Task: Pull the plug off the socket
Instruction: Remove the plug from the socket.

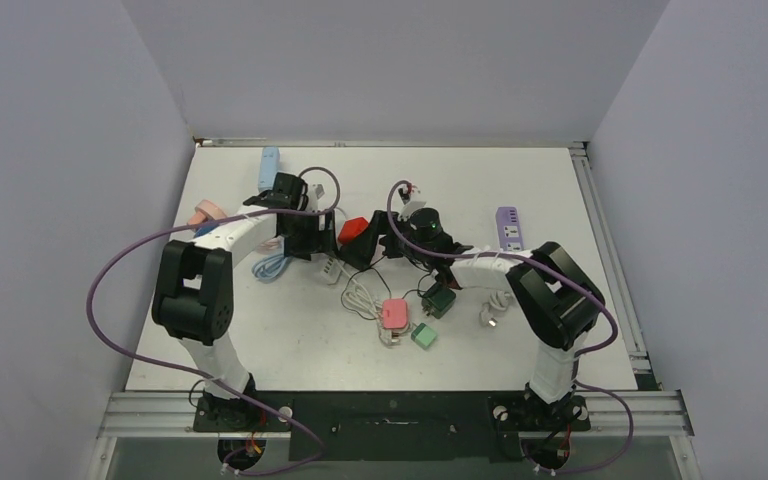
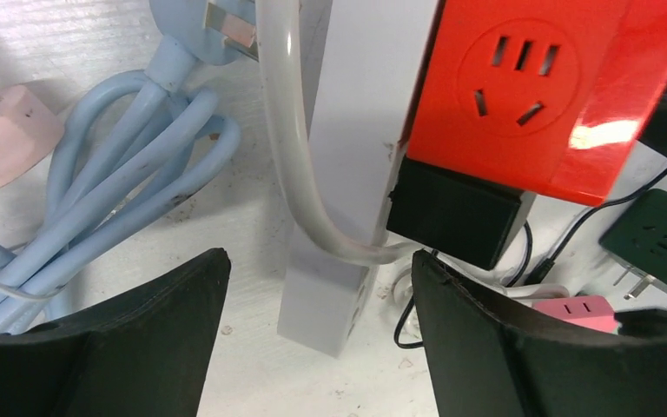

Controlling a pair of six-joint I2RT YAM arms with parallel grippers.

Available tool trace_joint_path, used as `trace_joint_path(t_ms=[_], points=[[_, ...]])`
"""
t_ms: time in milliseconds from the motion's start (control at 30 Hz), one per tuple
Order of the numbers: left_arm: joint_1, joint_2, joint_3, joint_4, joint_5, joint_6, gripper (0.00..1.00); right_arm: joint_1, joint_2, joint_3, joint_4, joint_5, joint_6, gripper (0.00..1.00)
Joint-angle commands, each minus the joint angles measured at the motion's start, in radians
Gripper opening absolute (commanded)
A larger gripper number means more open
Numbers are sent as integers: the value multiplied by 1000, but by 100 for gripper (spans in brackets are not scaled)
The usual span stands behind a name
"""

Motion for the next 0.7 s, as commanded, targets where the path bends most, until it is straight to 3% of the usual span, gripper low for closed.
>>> trace_joint_path(t_ms=[0,167,300,500,667], points=[[-11,33,53,-21,-16,21,72,9,1,-27,81,-54,-140,92],[-19,73,71,-25,-38,27,64,11,26,-14,52,-100,-230,97],[-28,112,90,-34,-50,35,56,24,53,7,28,-135,-312,96],[-47,140,104,-39,-45,46,34,54,67,17,-21,-142,-443,92],[-50,146,107,-39,-23,58,14,51,35,-72,95,-117,-436,91]])
